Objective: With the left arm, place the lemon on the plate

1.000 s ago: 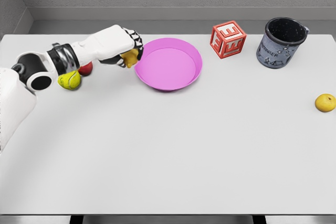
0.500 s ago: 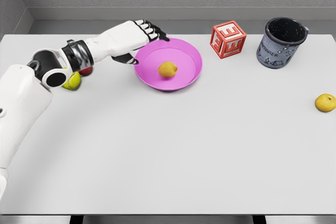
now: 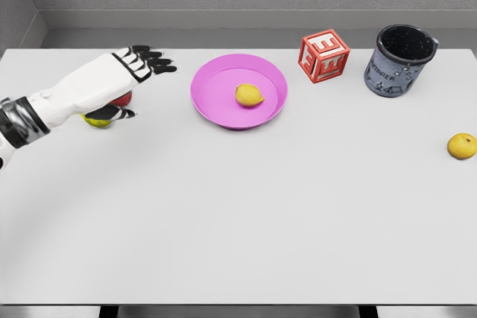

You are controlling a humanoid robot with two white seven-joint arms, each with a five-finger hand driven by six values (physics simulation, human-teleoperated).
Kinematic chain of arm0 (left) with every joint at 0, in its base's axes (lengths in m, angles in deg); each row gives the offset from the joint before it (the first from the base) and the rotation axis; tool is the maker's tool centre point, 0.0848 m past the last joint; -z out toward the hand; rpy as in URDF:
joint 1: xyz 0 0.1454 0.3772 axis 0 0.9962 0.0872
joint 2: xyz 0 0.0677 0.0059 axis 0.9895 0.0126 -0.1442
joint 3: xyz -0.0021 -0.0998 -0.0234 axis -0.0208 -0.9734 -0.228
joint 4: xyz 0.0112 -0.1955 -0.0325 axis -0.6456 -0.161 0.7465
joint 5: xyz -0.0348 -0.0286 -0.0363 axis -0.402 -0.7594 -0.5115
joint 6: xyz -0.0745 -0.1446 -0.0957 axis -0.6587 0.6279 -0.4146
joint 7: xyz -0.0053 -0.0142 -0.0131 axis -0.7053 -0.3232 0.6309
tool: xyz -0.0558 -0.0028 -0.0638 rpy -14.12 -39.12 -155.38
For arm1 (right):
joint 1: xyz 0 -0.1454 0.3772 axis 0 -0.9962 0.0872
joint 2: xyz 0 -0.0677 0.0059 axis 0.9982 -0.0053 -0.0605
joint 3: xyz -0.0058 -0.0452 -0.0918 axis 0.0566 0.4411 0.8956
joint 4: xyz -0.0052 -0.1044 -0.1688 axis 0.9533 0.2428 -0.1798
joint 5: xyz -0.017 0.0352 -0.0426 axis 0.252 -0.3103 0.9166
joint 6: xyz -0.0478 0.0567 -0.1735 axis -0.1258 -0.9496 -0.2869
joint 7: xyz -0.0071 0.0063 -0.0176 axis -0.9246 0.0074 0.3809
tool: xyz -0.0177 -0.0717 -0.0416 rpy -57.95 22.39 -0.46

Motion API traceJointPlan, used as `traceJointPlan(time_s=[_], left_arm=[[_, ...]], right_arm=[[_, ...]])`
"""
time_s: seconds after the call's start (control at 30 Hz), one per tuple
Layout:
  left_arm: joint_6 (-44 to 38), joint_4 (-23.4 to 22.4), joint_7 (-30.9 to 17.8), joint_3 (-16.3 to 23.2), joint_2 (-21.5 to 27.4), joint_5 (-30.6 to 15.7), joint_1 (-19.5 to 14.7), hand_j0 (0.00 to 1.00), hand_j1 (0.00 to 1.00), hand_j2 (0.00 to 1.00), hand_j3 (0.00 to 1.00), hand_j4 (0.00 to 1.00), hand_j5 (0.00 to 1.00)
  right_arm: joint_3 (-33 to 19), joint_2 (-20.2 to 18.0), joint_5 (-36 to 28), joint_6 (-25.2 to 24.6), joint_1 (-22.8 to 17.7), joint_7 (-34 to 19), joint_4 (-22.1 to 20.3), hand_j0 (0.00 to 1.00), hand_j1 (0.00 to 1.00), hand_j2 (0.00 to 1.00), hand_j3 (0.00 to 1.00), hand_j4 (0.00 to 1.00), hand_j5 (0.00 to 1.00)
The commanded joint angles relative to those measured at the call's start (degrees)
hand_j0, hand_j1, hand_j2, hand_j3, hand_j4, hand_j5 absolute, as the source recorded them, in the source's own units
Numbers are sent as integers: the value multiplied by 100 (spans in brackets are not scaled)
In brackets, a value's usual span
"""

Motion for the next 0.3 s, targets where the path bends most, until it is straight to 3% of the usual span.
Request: traceJointPlan(time_s=[0.0, 0.17, 0.27], left_arm=[[-10, 211, 15, -459, 358, -173, 44, 100, 100, 100, 100, 100, 100], [-10, 193, 15, -1065, 490, -173, 606, 100, 100, 100, 100, 100, 100], [-10, 202, 15, -1110, 499, -173, 695, 100, 100, 100, 100, 100, 100]], right_arm=[[-2, 0, -2, 0, 0, -1, -1, 100, 100, 100, 100, 100, 100], [-2, 0, -2, 0, 0, -1, -1, 100, 100, 100, 100, 100, 100], [-2, 0, -2, 0, 0, -1, -1, 100, 100, 100, 100, 100, 100]])
